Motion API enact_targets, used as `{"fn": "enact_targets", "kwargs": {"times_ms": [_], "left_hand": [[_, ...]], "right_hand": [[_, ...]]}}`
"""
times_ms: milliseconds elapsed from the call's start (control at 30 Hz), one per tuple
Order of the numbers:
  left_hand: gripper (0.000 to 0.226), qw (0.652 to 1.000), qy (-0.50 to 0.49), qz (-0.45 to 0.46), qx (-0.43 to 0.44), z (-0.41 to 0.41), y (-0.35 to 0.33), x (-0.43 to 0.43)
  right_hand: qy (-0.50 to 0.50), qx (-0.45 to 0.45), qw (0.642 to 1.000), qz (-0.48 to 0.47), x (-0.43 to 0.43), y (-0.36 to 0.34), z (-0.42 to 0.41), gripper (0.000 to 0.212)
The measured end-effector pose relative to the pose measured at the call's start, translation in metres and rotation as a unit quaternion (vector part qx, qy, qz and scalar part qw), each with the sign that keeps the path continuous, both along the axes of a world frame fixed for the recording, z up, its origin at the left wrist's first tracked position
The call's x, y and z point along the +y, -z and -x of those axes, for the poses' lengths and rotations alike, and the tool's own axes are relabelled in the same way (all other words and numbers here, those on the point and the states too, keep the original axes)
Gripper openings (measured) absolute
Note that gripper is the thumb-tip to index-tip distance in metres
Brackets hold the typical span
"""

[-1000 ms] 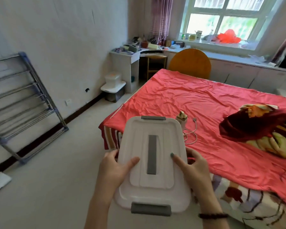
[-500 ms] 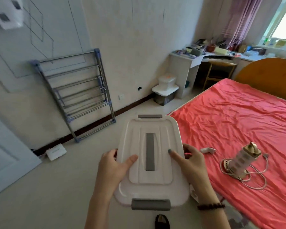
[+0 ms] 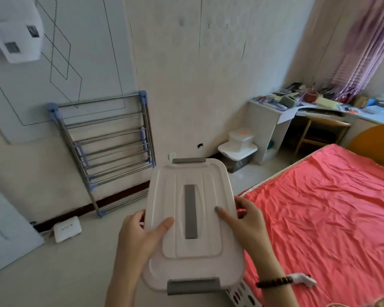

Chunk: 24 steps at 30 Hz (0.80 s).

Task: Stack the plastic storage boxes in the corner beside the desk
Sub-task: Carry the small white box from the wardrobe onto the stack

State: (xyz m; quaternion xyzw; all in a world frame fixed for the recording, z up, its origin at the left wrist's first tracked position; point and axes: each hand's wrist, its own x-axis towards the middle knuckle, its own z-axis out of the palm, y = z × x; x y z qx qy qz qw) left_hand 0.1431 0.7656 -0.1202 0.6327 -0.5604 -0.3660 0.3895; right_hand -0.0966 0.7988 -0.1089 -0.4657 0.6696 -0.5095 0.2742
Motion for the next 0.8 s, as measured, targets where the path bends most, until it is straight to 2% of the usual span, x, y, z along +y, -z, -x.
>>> {"fn": "enact_targets", "kwargs": {"times_ms": [67,167,333,600,800], "left_hand": [[0.06,1.0,-0.004,-0.015,-0.008,0.005,0.008,-0.022],[0.062,1.0,-0.01,-0.025,-0.01,0.006,0.018,-0.055],[0.043,0.999,0.012,-0.037,-0.004,0.003,0.027,-0.128],[0.043,0.997,0.07,-0.023,-0.007,-0.008,0.02,-0.273],[0.069,0.994,0.102,-0.031,-0.027,-0.035,0.019,-0.363]], "right_hand": [[-0.004,-0.001,1.0,-0.007,-0.022,0.006,0.006,0.032],[-0.013,0.002,1.0,-0.026,-0.055,0.017,0.009,0.039],[-0.006,0.011,0.999,-0.044,-0.122,0.029,0.008,0.042],[0.065,-0.002,0.997,-0.042,-0.245,0.03,-0.012,0.041],[0.083,-0.014,0.995,-0.048,-0.322,0.025,-0.041,0.038]]}}
